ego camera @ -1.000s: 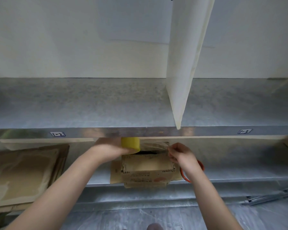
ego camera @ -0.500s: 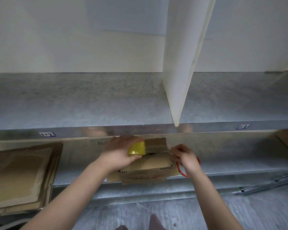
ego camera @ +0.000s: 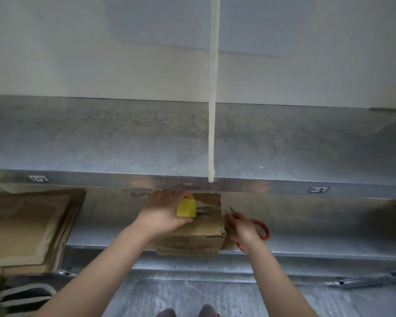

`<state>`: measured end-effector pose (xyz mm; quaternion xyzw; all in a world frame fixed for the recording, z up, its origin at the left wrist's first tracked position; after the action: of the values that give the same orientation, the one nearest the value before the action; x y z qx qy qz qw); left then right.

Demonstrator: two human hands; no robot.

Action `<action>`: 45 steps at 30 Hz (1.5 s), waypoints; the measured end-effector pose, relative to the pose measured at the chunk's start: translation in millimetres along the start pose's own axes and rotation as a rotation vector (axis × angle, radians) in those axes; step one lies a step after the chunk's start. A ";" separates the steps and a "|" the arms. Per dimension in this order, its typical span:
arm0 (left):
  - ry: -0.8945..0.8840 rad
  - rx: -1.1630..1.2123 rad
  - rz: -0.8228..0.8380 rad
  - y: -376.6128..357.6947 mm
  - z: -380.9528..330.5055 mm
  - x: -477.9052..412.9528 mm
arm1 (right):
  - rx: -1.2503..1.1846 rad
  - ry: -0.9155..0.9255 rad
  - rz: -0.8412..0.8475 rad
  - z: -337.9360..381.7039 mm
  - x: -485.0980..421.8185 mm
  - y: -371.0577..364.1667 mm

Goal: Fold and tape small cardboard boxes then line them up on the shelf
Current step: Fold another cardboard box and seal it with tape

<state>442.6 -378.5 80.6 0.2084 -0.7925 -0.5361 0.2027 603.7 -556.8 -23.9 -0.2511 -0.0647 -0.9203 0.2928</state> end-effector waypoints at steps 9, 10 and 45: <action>0.064 0.035 0.016 3.7 -3.4 6.3 | 0.416 0.483 -0.261 -8.2 17.3 -19.1; 0.066 0.033 0.019 3.9 -4.6 5.6 | 0.478 0.558 -0.224 -7.7 21.8 -18.5; 0.096 0.276 0.137 18.6 41.8 19.5 | 0.759 0.536 0.454 31.8 27.8 -17.1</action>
<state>401.6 -350.9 85.5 0.2050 -0.8603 -0.3967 0.2459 587.8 -548.4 18.0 0.1095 -0.2607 -0.7775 0.5618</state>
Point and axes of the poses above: each hand's wrist, its own x-axis away from the middle knuckle, its own y-axis out of the back of the hand, z = x × y, the point moved 1 cm from there along -x, towards the middle knuckle, and after that the axes turned 9 degrees about y, right-handed, at the moved point
